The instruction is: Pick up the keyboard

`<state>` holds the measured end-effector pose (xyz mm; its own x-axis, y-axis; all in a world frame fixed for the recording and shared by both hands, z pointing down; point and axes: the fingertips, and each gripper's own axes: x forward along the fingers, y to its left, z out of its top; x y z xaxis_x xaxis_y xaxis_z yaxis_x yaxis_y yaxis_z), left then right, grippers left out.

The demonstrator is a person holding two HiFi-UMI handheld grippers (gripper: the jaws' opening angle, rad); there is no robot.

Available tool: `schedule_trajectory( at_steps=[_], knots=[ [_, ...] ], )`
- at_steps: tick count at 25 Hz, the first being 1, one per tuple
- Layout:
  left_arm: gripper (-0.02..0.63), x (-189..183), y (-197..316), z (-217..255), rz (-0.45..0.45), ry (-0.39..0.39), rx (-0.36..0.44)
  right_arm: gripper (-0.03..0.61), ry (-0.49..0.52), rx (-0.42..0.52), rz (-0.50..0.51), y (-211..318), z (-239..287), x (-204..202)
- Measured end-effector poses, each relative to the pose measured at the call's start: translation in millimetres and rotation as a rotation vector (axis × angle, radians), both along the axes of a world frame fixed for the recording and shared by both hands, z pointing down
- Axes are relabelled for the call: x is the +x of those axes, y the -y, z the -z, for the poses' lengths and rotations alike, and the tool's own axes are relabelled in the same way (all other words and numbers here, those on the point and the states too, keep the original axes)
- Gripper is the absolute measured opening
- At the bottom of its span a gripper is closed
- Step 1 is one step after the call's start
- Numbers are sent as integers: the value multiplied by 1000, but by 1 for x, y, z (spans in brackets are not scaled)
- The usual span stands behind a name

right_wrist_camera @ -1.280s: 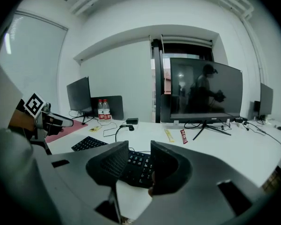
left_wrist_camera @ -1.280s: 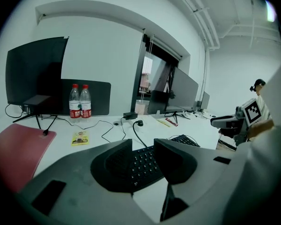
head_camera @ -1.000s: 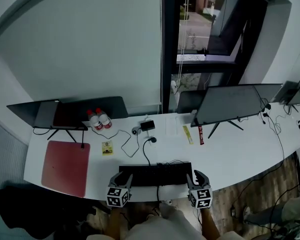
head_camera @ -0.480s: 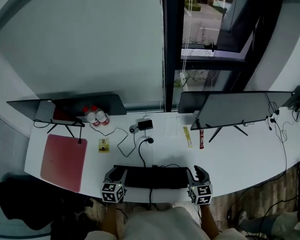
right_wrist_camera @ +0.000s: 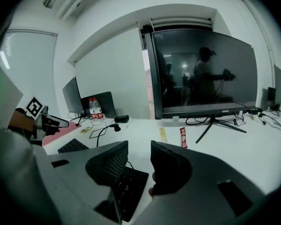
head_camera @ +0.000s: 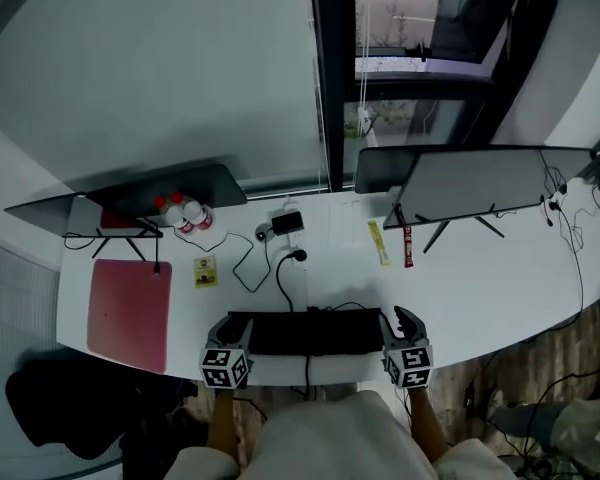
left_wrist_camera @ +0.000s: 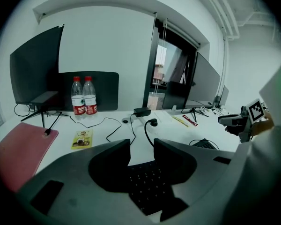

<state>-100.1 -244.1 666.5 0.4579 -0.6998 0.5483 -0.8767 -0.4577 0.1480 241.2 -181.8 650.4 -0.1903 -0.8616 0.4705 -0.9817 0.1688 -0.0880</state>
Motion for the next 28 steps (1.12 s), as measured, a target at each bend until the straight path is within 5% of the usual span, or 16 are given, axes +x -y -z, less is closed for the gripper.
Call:
schedule_trajectory(
  at_steps=[14, 28],
  knots=[
    [148, -41, 6, -39, -70, -3, -92, 155, -47, -97, -96, -18, -24, -23],
    [301, -59, -11, -112, -89, -30, -314, 152, -67, -133, -108, -12, -35, -46]
  ],
)
